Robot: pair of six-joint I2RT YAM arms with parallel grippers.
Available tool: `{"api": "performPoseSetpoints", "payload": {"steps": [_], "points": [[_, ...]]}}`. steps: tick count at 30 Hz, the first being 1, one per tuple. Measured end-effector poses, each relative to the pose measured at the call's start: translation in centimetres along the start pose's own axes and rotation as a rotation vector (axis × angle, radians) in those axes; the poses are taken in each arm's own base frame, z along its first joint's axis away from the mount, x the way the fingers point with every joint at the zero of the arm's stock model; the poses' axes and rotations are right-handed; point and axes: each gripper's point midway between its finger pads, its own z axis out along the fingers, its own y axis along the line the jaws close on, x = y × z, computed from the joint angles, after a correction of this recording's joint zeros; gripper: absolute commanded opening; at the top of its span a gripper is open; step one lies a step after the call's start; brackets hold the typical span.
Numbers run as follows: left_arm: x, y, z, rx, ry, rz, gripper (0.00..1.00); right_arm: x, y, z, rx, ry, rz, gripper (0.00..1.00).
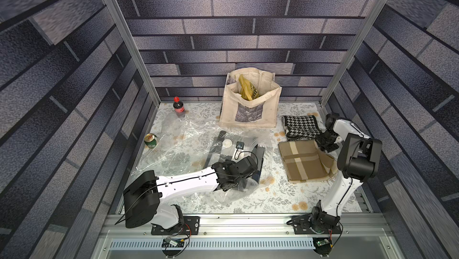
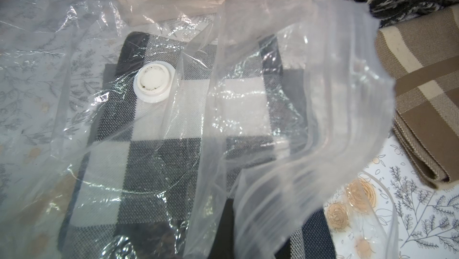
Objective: Take the scarf out of the vacuum bag
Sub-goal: Move the scarf to the center of the board.
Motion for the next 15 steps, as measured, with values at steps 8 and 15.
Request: {"api": "performPoseSetpoints", "payload": {"steps": [8, 15], "points": [[-0.1, 0.4, 0.3, -0.014, 0.005, -0.004, 0.00, -0.5, 1.8, 0.1, -0.064, 0.039, 0.154, 0.00], [-0.1, 0.5, 0.7, -0.026, 0.013, 0.002, 0.00, -2.6, 5.2, 0.6, -0.113, 0.042, 0.224, 0.00]]}}
